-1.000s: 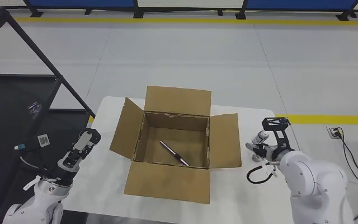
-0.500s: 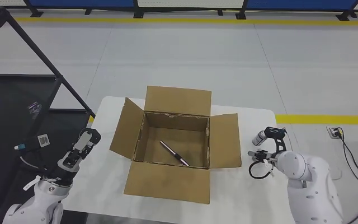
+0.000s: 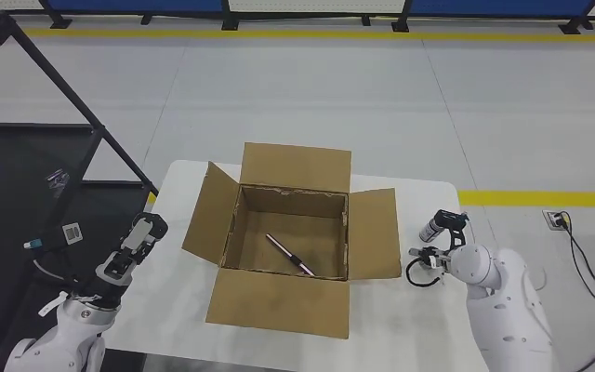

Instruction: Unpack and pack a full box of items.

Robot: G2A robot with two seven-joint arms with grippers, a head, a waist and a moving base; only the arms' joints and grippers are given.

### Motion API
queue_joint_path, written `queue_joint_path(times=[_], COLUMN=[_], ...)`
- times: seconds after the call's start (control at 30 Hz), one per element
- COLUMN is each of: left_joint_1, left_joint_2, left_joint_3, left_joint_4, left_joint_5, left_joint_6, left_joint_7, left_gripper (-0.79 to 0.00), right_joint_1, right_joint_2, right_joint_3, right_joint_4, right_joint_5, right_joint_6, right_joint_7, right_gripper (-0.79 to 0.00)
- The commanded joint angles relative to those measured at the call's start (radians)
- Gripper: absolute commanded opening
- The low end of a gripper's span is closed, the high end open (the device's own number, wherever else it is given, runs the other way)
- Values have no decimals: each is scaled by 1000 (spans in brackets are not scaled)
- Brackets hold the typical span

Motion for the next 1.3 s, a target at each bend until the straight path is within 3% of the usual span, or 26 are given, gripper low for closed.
queue_joint_path(times=[0.0,0.1,0.2,0.27,0.3,0.6,0.87,1.03,1.27], left_joint_1=[0,0,0,0,0,0,0,0,0], left_joint_2=[0,0,0,0,0,0,0,0,0], left_joint_3=[0,0,0,0,0,0,0,0,0], left_joint_4=[0,0,0,0,0,0,0,0,0], left_joint_5=[0,0,0,0,0,0,0,0,0], left_joint_6=[0,0,0,0,0,0,0,0,0], left_joint_7=[0,0,0,0,0,0,0,0,0], left_gripper=[0,0,0,0,0,0,0,0,0], right_joint_1=[2,2,-10,-22,-29,-81,42,189,433], right_joint_2=[1,4,7,11,13,27,19,0,-66], right_joint_3=[-2,-4,0,8,14,27,-135,-303,-616], right_joint_4=[5,5,-31,-71,-96,-452,-634,-532,-131], right_joint_5=[5,6,2,-1,-10,-79,-62,74,256], right_joint_6=[0,4,23,27,34,66,-10,-129,-252], right_joint_7=[-2,-6,-8,-3,1,69,63,25,-25], right_gripper=[-425,-529,-686,-717,-785,-785,-785,-785,-785])
